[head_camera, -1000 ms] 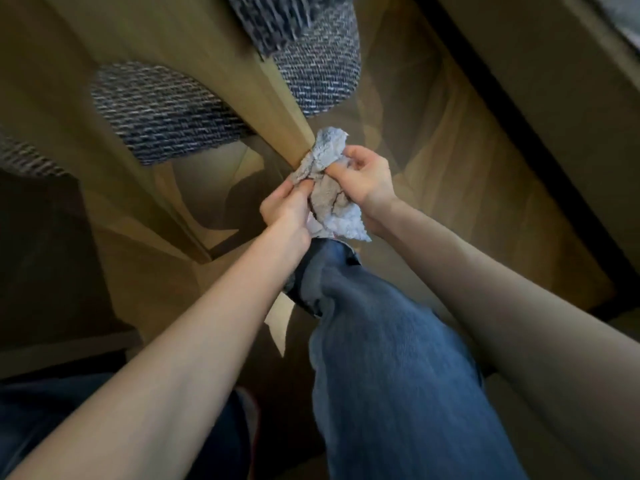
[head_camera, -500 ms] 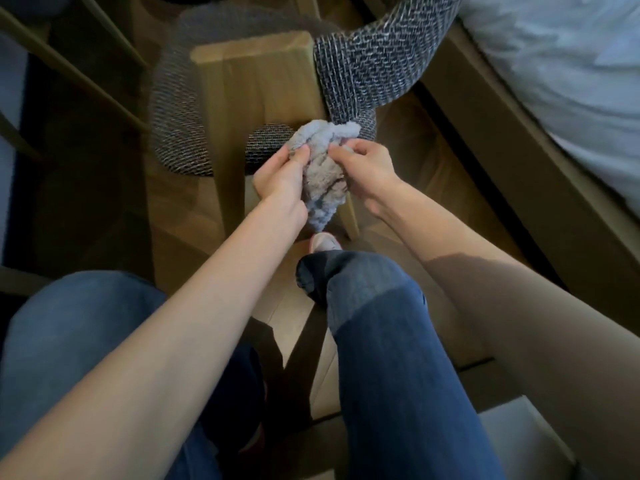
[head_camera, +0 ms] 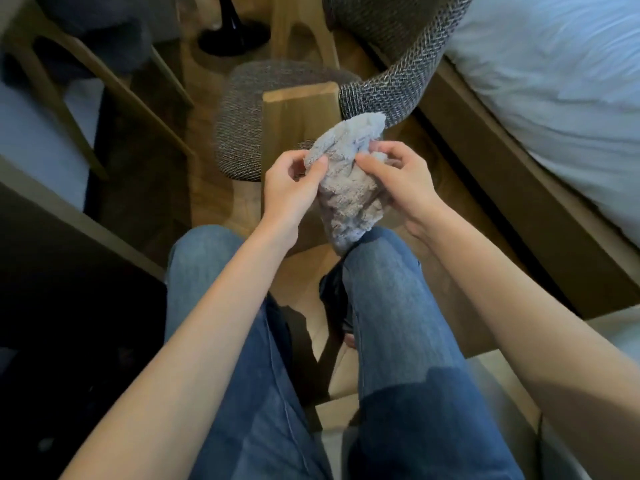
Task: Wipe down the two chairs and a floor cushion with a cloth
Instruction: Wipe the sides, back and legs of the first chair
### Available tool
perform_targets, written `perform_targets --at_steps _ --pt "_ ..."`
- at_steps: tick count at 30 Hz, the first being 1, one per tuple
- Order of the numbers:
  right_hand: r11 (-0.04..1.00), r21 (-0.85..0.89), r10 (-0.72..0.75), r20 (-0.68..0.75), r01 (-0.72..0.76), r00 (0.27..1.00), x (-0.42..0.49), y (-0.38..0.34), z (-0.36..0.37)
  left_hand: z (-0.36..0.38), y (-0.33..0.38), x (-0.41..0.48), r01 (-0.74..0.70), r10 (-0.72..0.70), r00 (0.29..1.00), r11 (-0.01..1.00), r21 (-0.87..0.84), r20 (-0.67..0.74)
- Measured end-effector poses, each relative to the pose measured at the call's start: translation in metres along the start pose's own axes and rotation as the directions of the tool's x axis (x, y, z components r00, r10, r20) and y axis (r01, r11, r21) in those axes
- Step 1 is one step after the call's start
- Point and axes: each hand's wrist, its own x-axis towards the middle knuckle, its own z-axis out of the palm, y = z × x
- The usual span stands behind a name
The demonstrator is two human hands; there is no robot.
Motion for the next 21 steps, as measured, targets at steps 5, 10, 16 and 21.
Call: perform_targets --at_steps 5,10,16,21 --pt "0.996 0.008 -0.083 0.023 0.083 0.996 -0.011 -0.021 -0.004 -0.004 0.018 -0.007 -0.091 0.093 0.996 0.991 0.099 -0.011" --pt "0.997 0.005 -0.077 0.079 0.077 0.994 0.005 -0.029 -0.001 -0.006 0.022 0.009 -0.119 0.122 0.993 0.978 0.174 -0.006" --pt "0.994 -0.09 -0.054 0.112 0.065 0.992 0.067 -0.019 0.006 0.004 0.006 0.066 -0.138 0.129 0.99 0.974 0.178 0.062" --pt "0.973 -0.228 0.081 0.154 -0.045 0.985 0.124 -0.029 0.005 0.02 0.008 0.114 -0.041 -0.002 0.979 0.977 0.207 0.206"
